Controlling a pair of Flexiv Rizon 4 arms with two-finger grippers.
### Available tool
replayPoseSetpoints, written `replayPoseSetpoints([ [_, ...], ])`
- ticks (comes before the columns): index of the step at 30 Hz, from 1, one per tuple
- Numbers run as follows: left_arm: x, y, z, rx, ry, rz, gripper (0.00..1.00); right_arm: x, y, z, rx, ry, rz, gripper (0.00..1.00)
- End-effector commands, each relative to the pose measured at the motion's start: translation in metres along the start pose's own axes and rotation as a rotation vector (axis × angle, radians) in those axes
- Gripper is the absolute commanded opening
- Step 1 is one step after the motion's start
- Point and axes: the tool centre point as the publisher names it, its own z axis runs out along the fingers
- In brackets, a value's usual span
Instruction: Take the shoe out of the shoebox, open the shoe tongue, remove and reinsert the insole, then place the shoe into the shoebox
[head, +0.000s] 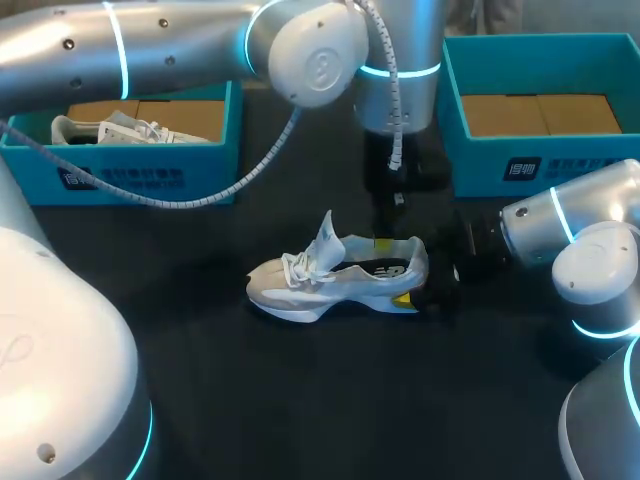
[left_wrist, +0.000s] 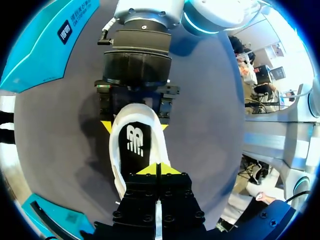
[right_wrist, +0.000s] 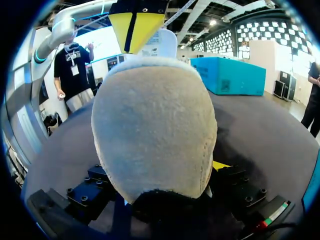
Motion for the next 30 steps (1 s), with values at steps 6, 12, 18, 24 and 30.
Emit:
replayPoseSetpoints([
  [6,-0.006,0.006,0.020,0.019,0.003,0.029,0.00,0.001,-0.007,0.012,0.002,0.000,0.001,0.00],
  [12,-0.005,0.004,0.032,0.011,0.009,0.053,0.00,0.001,-0.007,0.012,0.002,0.000,0.001,0.00],
  [18,-0.008,0.003,0.045,0.036,-0.001,0.080,0.00,0.001,-0.007,0.012,0.002,0.000,0.001,0.00],
  [24,-0.013,0.003,0.055,0.074,-0.027,0.073,0.00,0.001,-0.007,0.012,0.002,0.000,0.001,0.00],
  [30,-0.015,0.005,0.063,0.093,-0.056,0.081,0.00,0.001,-0.007,0.012,0.002,0.000,0.001,0.00],
])
